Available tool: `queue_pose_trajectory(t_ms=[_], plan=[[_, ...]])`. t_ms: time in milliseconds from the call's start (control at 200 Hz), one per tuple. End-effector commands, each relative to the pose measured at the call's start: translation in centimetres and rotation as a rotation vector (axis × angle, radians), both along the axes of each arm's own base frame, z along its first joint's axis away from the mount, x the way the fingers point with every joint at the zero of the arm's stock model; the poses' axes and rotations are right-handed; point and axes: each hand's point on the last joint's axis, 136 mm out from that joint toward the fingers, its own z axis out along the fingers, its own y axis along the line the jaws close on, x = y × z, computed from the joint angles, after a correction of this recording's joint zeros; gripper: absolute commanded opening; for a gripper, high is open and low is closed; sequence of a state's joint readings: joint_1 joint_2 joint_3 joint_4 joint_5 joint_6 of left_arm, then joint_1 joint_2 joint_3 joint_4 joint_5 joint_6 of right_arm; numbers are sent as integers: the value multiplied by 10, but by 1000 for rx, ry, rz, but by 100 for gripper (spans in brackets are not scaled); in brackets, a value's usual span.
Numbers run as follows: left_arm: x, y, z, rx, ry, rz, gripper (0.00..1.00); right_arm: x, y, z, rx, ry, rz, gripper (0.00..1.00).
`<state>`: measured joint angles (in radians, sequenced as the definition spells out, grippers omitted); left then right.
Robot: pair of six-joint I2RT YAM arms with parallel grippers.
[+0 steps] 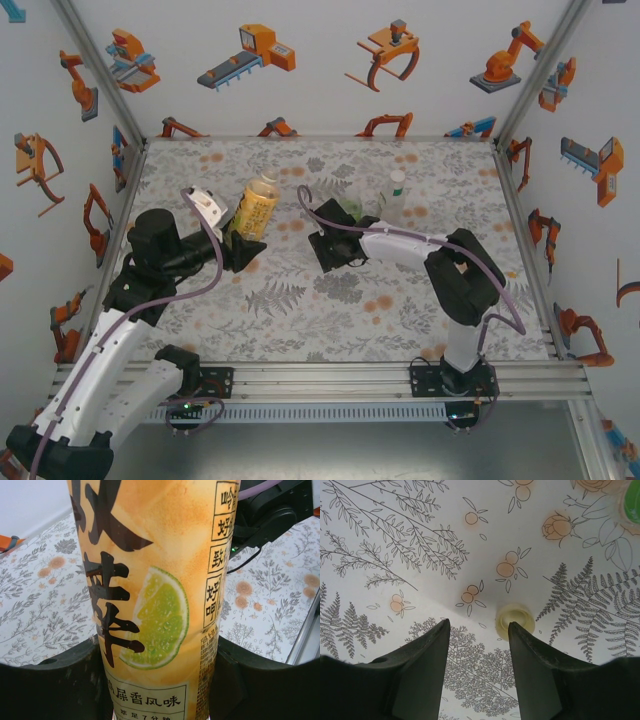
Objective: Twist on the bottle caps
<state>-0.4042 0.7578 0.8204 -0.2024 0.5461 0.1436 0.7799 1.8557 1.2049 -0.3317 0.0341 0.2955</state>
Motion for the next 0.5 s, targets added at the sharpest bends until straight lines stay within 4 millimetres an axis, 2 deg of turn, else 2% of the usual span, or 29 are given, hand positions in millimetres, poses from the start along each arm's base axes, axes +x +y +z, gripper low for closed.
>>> queue_pose_trajectory(t_ms=[0,185,496], plan=[[1,0,1,-8,-7,-5,0,-2,3,-2,6,23,9,49],[1,-1,1,-10,-5,-5,0,-17,0,-4,3,76,21,47],[2,-2,0,-17,4,-9,0,-60,11,1,-29,152,97,46]])
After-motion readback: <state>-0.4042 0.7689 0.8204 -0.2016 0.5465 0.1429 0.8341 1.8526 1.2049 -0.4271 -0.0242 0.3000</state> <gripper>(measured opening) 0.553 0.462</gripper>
